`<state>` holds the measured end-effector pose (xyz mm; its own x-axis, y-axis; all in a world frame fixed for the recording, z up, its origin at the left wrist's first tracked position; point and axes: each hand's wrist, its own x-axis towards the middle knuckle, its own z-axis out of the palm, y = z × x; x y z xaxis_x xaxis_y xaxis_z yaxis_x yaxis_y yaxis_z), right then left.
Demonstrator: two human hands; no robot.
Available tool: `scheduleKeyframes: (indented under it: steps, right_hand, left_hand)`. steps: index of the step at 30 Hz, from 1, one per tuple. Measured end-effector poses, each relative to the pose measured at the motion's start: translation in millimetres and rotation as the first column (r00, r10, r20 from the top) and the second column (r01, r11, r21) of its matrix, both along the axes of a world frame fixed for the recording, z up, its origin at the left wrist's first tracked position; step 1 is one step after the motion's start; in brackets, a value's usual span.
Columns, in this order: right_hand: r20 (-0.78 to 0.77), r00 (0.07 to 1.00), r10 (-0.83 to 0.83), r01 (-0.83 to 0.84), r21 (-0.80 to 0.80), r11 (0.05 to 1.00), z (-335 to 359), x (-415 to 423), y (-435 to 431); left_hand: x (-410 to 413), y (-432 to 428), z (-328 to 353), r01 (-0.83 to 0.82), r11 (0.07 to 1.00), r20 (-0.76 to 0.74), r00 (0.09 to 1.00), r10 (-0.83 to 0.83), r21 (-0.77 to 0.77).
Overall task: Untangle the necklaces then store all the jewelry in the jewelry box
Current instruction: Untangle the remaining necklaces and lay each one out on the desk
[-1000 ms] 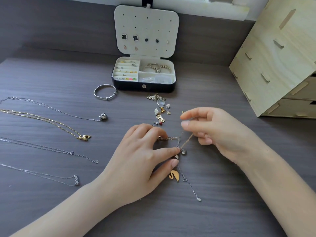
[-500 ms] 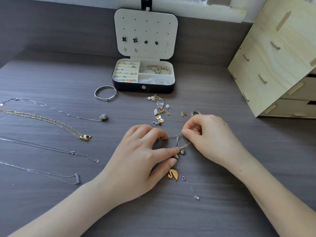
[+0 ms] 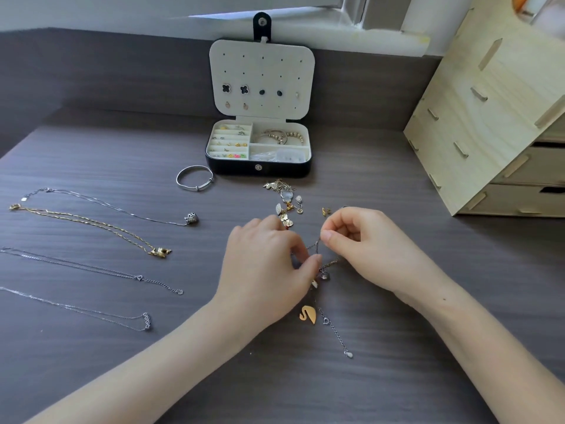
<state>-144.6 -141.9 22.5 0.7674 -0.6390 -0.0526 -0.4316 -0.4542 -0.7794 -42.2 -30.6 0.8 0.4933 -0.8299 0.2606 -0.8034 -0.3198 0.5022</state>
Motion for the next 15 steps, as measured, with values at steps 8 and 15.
scheduleKeyframes:
  steps: [8,15]
  right_hand:
    - [0.075,0.997,0.005,-0.013,0.112,0.994,3,-3,-1]
    - [0.051,0.997,-0.058,0.048,0.169,0.984,1,-4,-4]
  left_hand:
    - [-10,-15,4,-0.069,0.995,-0.061,0.995,0.074,0.072]
    - [-2,-5,3,-0.022,0.998,-0.214,0.976,0.033,0.054]
